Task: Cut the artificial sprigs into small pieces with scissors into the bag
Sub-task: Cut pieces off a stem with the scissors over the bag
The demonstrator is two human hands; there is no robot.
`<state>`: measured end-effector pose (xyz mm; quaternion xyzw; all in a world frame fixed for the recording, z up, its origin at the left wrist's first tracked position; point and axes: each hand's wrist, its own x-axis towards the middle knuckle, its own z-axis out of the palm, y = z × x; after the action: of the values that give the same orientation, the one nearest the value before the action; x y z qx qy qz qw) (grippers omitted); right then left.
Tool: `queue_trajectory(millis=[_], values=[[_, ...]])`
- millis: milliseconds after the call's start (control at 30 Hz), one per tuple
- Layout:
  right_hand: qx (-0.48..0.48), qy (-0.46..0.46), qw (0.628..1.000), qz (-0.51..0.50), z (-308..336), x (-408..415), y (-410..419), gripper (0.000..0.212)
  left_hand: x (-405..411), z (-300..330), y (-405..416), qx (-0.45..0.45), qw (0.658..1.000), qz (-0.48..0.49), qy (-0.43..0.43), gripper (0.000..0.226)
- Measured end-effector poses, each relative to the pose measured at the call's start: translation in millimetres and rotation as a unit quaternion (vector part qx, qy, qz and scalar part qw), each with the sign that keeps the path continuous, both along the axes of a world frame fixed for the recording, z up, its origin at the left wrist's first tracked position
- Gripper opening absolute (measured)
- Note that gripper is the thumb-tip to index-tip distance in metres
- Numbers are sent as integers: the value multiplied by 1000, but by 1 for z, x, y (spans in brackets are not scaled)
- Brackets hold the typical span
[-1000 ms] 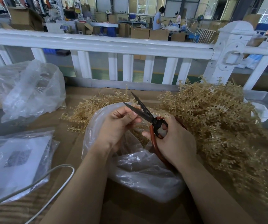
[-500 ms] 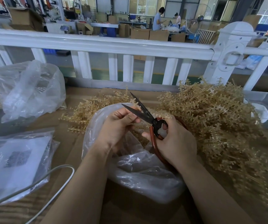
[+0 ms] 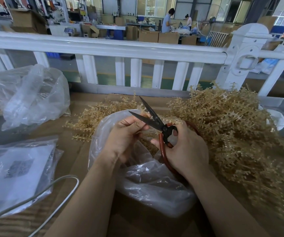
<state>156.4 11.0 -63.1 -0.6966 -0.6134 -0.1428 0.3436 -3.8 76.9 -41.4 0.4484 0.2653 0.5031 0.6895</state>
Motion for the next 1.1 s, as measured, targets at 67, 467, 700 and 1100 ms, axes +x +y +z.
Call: queue_trajectory(millis=[67,467,700,1100], values=[[-4,6,1000,4,-1,1,-1,72,0,0,0,3,1000,-4,3,24],[-17,22,999,-24,4,-4,-6,64,-1,1,-1,-4,1000,-11,-9,13],[-6,36,999,-13,7,-4,-8,64,-1,0,-1,4,1000,-22,-18,11],[-16,37,999,-3,3,1,-7,76,-5,-2,5,83,995,-4,49,5]])
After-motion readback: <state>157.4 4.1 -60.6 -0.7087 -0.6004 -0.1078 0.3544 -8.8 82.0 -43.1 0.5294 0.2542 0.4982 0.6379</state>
